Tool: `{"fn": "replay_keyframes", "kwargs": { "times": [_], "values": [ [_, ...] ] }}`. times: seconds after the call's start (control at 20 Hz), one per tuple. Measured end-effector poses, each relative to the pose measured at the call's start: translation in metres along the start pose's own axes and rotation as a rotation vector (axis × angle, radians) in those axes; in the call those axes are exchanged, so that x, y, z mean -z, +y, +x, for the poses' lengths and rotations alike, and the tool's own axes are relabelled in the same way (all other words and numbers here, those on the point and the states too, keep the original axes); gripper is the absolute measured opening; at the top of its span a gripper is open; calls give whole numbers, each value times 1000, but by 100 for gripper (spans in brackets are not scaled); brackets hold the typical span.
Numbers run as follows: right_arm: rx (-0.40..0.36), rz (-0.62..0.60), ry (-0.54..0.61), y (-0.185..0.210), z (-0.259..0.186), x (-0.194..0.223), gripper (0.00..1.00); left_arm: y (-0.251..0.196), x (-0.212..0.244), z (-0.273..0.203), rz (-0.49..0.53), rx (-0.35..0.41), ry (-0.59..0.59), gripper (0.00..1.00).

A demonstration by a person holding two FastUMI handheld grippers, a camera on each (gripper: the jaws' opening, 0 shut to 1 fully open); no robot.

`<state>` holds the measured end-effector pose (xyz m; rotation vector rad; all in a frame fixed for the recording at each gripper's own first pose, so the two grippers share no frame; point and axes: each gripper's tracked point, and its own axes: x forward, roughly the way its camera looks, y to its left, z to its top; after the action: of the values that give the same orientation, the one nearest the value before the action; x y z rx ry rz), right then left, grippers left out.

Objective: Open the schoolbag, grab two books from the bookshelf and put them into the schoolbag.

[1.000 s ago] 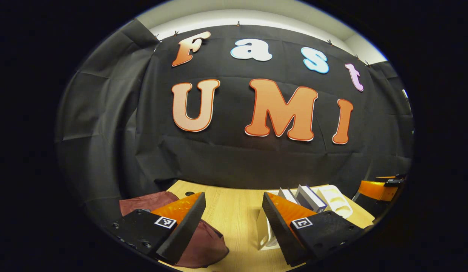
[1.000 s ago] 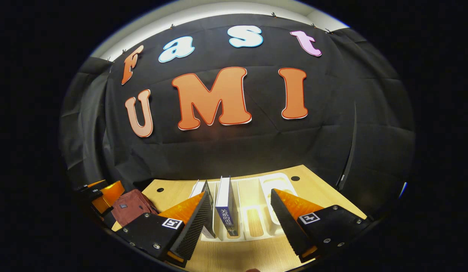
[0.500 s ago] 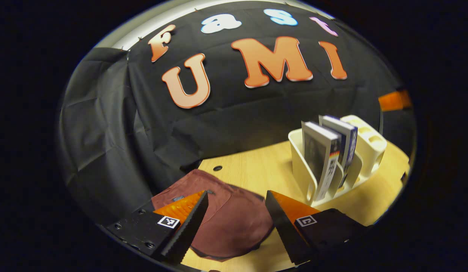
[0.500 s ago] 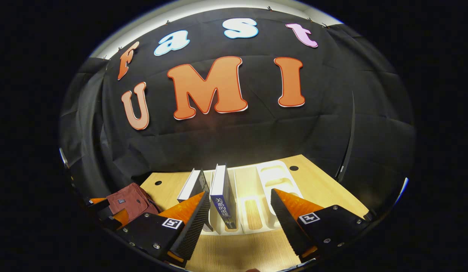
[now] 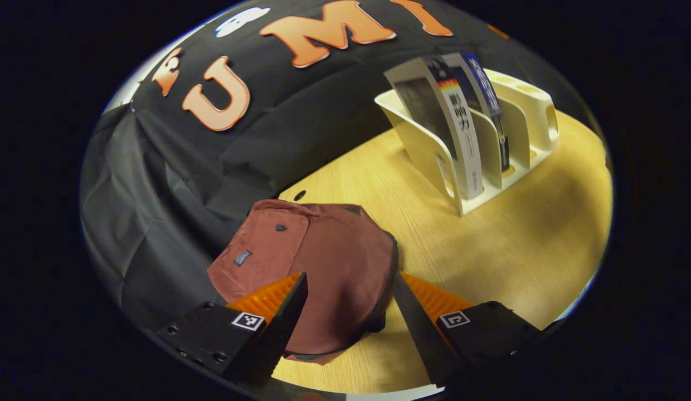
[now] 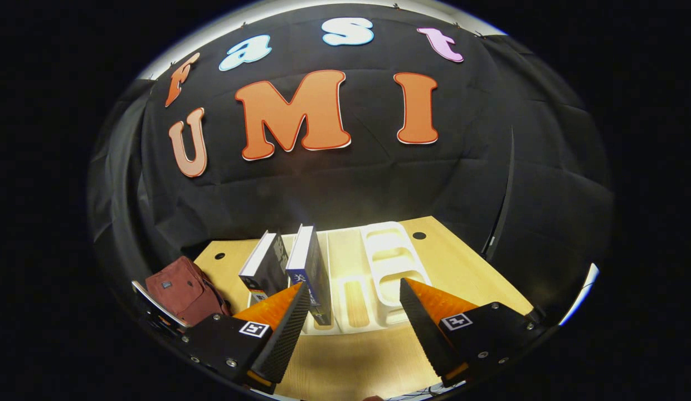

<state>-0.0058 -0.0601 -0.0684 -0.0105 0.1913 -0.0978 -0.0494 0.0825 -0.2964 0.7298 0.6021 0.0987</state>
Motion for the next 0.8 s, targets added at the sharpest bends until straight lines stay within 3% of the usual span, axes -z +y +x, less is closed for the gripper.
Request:
{"fn": "replay_keyframes", "kwargs": {
  "times": [0.2, 0.6, 0.8],
  "values": [
    [2, 12, 22, -2, 3, 1, 96, -2, 23, 19, 65, -23, 73, 98],
    [-45, -9, 27, 18, 11, -1, 96, 33, 15, 15, -52, -38, 112, 98],
    [-61, 8, 44, 23, 16, 1, 96, 15, 32, 26, -94, 46, 169, 98]
  ]
}}
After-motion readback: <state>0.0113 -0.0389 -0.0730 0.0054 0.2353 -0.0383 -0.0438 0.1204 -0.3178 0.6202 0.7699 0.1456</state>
